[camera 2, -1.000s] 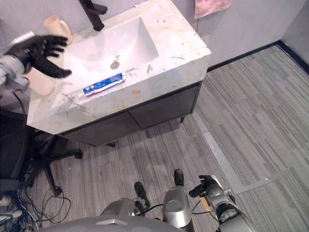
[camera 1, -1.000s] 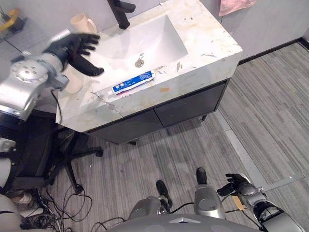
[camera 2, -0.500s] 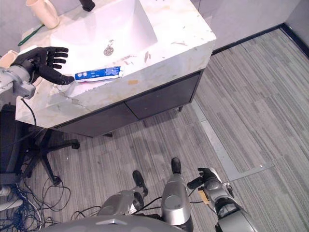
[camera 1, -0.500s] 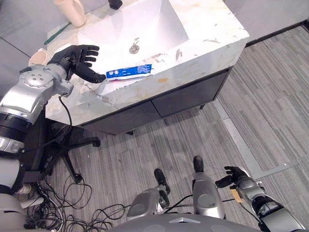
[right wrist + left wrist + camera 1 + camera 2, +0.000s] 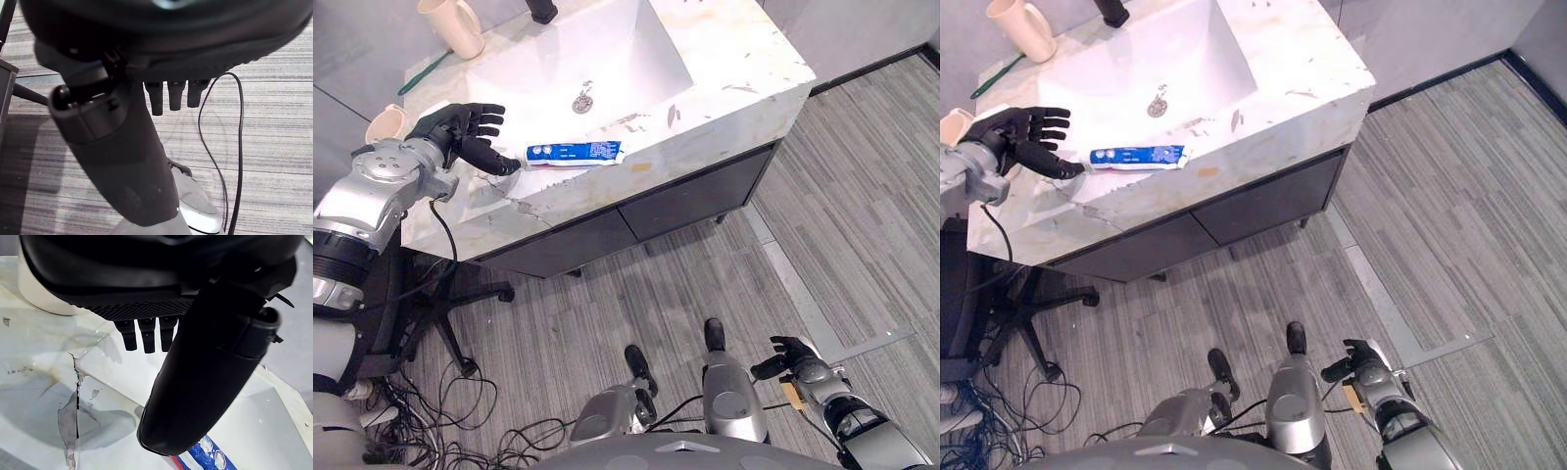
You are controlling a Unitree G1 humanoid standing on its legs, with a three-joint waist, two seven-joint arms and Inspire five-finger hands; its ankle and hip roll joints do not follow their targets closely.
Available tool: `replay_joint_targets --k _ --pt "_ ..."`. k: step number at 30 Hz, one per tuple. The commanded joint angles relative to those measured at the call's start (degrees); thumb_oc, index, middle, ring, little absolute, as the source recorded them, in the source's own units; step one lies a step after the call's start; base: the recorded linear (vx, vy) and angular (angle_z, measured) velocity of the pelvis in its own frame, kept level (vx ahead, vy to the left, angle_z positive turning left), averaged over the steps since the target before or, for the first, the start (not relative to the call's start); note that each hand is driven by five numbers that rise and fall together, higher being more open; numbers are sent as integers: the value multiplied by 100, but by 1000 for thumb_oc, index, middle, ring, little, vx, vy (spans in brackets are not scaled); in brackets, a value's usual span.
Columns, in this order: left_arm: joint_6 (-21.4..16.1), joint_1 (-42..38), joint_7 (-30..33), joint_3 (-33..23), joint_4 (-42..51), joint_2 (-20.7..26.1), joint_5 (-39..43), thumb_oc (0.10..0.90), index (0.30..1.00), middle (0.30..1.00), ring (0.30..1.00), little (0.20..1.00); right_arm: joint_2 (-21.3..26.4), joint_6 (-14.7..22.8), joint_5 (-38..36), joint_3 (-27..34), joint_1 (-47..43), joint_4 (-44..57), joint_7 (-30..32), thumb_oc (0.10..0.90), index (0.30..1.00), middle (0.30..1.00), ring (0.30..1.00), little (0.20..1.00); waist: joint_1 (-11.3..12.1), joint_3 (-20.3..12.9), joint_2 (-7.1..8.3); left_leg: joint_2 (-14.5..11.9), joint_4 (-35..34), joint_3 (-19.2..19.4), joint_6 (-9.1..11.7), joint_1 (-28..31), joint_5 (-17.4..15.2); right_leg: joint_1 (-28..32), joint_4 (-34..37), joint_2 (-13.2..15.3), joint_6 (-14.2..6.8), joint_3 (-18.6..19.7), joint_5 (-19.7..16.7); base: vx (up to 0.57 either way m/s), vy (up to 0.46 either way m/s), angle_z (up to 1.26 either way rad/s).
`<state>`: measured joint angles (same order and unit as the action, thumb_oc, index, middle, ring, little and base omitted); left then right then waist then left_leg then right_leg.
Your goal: Organize the bathroom.
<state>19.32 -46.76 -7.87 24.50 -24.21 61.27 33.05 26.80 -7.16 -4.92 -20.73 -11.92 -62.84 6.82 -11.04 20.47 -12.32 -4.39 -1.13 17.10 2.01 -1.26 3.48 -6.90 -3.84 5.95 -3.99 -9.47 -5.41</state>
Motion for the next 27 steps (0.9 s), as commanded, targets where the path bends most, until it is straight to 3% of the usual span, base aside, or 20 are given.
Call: replay_joint_targets --k 1,27 --pt "-161 -388 182 -489 -27 240 -387 800 900 900 900 900 30 44 25 66 313 -21 125 800 900 900 900 900 24 -457 258 -488 1246 217 222 -76 -363 -223 -193 194 -342 420 687 34 -12 2" --pt "-11 -442 -253 -419 -151 247 -560 800 900 900 900 900 4 -61 225 112 457 -115 38 800 900 900 900 900 50 -790 353 -522 1240 281 244 136 -368 166 8 170 -349 352 672 26 7 0"
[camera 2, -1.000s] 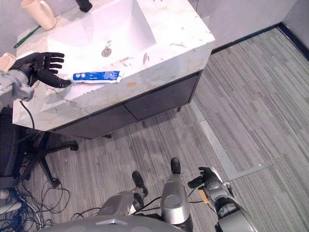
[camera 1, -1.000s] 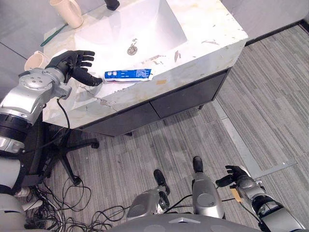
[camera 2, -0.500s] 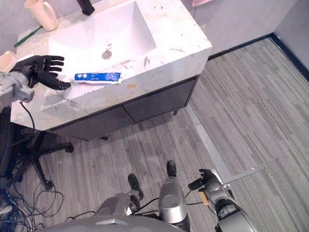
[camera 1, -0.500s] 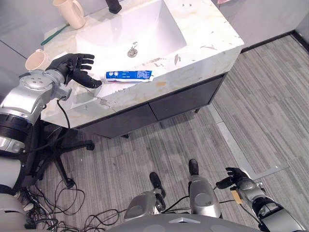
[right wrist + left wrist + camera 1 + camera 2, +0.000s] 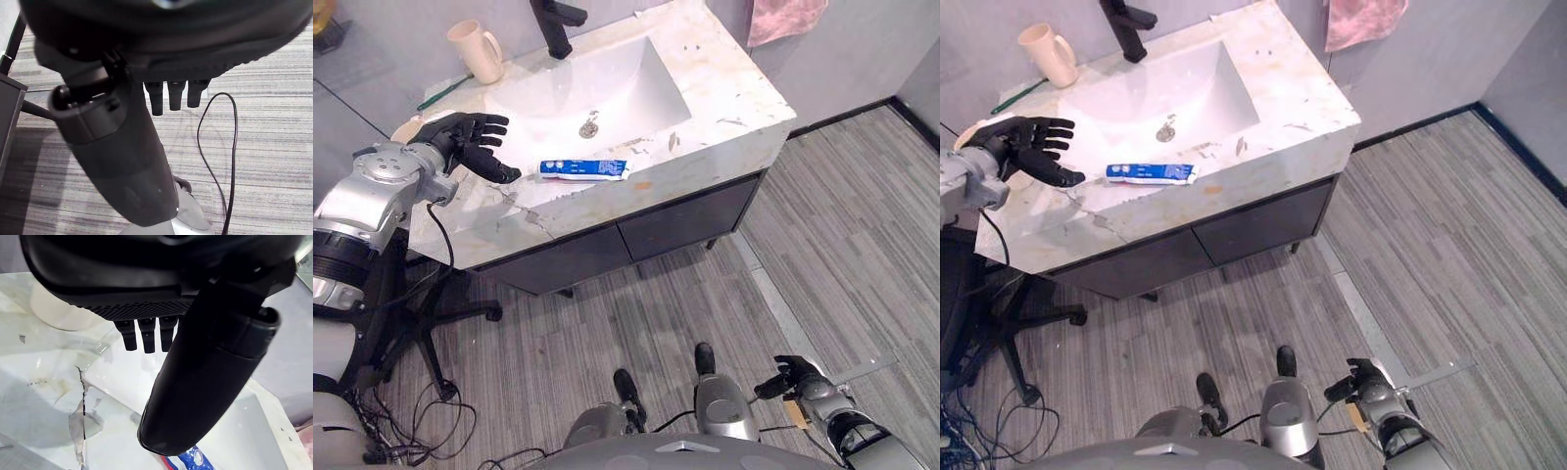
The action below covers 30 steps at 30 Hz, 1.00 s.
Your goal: Organize the bathroom.
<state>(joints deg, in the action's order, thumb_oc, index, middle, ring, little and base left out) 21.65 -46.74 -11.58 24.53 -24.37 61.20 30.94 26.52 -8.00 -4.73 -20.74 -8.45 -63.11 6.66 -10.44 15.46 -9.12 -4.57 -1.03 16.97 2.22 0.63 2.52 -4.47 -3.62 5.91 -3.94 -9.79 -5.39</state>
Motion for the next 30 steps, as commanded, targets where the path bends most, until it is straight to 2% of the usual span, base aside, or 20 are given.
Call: replay_joint_targets --k 1,17,30 --pt "-205 -435 104 -429 -124 230 -376 800 900 900 900 900 22 18 225 117 121 -97 54 800 900 900 900 900 -13 -303 43 -502 1237 301 216 -44 -293 -66 -14 179 -358 384 674 0 0 0" --pt "-111 -496 -356 -236 -180 170 -411 800 900 900 900 900 62 -56 292 138 171 -118 34 800 900 900 900 900 -74 -356 19 -489 1258 329 218 18 -309 4 13 159 -371 429 664 3 3 -1" --pt "-165 -501 -318 -126 101 136 -503 800 900 900 900 900 133 -55 393 180 248 -151 -22 800 900 900 900 900 -150 -373 -65 -467 1231 358 222 40 -283 11 3 150 -361 490 681 14 8 -2"
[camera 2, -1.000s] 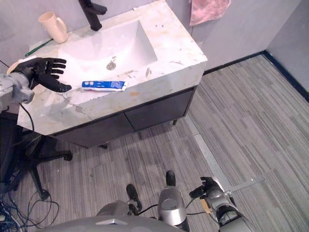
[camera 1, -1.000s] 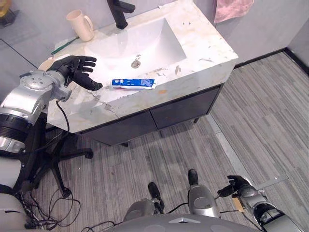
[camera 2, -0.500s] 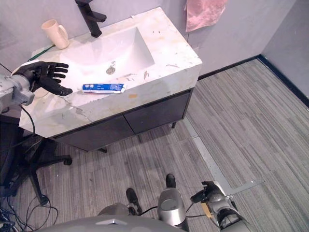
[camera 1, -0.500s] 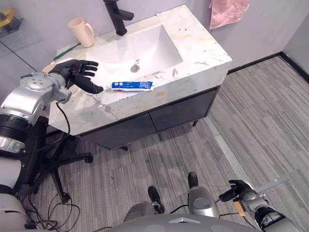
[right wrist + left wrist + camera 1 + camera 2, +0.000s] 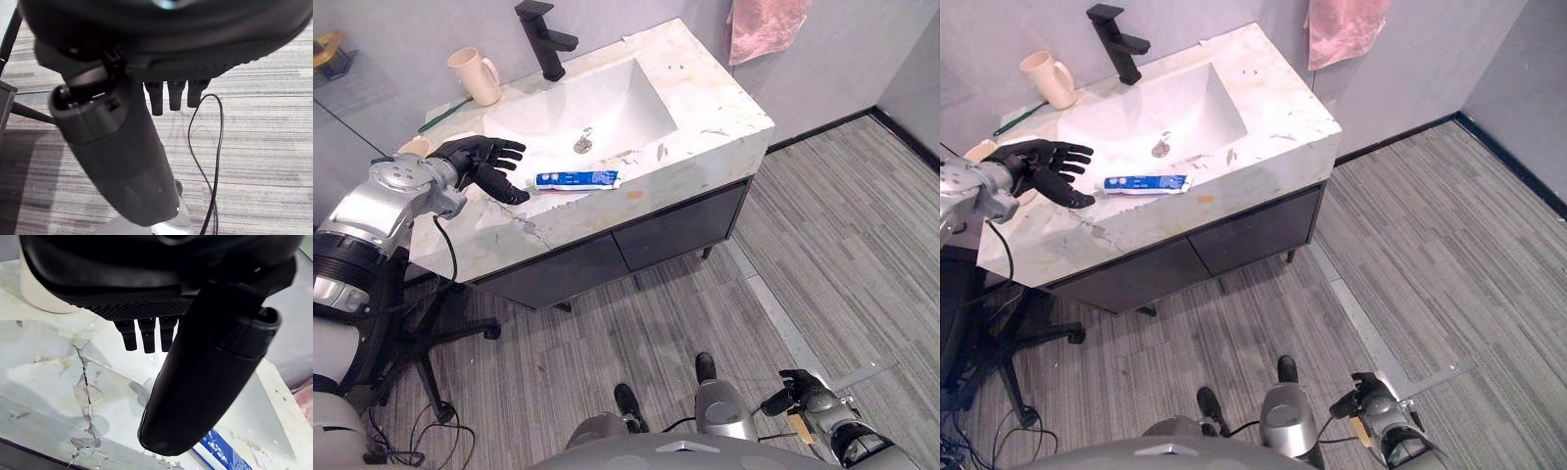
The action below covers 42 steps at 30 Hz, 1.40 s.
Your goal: Organize the bathroom.
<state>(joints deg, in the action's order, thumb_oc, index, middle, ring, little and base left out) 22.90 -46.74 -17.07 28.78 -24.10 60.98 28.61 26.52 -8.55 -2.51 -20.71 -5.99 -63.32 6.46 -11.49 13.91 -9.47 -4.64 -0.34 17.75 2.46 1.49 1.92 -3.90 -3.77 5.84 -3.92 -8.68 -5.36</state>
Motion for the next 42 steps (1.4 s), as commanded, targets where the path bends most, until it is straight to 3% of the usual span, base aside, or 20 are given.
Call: replay_joint_targets --k 1,9,23,42 --pt "-246 -485 278 -587 130 171 -292 800 900 900 900 900 137 -25 200 174 24 -121 -21 800 900 900 900 900 -54 -222 -38 -462 1140 282 203 -52 -214 -63 22 156 -364 390 676 46 -10 -2" --pt "-134 -486 303 -666 237 232 -239 800 900 900 900 900 189 17 215 215 117 -104 -55 800 900 900 900 900 -85 -186 -55 -464 1117 281 209 -95 -181 -117 7 157 -358 402 682 13 -4 -3" --pt "-272 -595 657 -847 187 353 -439 800 900 900 900 900 292 77 267 245 294 76 -110 800 900 900 900 900 -176 -34 -95 -484 1117 260 242 -236 -59 -287 -91 145 -328 461 731 15 -3 -1" --pt "-347 -960 752 -662 -33 443 -187 800 900 900 900 900 472 90 179 220 286 350 -106 800 900 900 900 900 -273 267 -157 -514 1158 257 294 -469 84 -578 -223 158 -302 507 732 -5 0 0"
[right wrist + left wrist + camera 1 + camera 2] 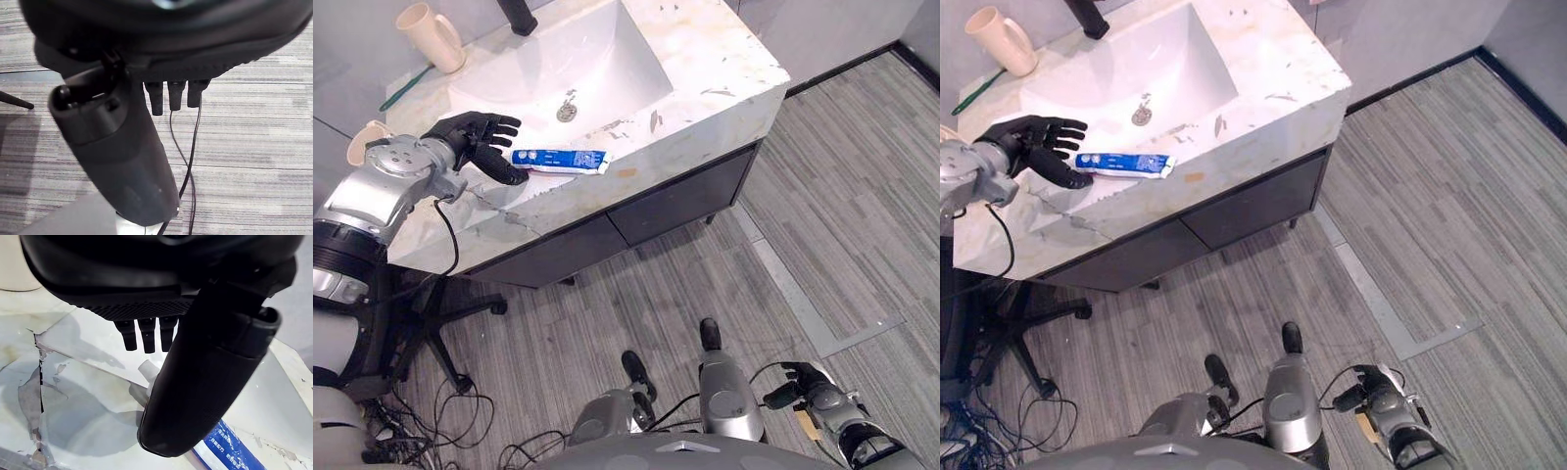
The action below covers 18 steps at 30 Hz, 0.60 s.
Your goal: Organize the bathroom.
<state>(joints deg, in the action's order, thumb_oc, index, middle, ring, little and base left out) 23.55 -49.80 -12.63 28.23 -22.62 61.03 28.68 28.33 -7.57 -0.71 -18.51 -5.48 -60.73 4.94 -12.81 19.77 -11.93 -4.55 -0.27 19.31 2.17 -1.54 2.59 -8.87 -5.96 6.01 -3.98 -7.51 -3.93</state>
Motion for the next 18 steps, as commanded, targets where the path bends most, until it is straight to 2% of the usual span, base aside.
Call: replay_joint_targets --k 1,7,12,18 --pt "-406 -666 320 -592 -174 438 -182 800 900 900 900 900 298 -24 -20 -7 235 118 50 800 900 900 900 900 -144 -310 90 -524 1158 103 322 -176 18 -95 -15 145 -294 388 590 0 0 0" --pt "-455 -678 278 -547 -138 404 -186 800 900 900 900 900 298 -66 -21 -11 223 158 66 800 900 900 900 900 -154 -289 91 -521 1184 95 324 -192 26 -105 -37 139 -288 392 597 0 0 0" --pt "-658 -666 193 -503 65 378 -188 800 900 900 900 900 298 -54 25 6 244 127 67 800 900 900 900 900 -163 -332 71 -526 1204 119 332 -152 24 -36 -13 135 -279 397 610 0 0 0" --pt "-594 -680 204 -489 295 390 -224 800 900 900 900 900 297 -61 90 14 249 87 34 800 900 900 900 900 -158 -401 60 -537 1219 130 346 -104 33 55 26 123 -273 400 622 0 0 0"
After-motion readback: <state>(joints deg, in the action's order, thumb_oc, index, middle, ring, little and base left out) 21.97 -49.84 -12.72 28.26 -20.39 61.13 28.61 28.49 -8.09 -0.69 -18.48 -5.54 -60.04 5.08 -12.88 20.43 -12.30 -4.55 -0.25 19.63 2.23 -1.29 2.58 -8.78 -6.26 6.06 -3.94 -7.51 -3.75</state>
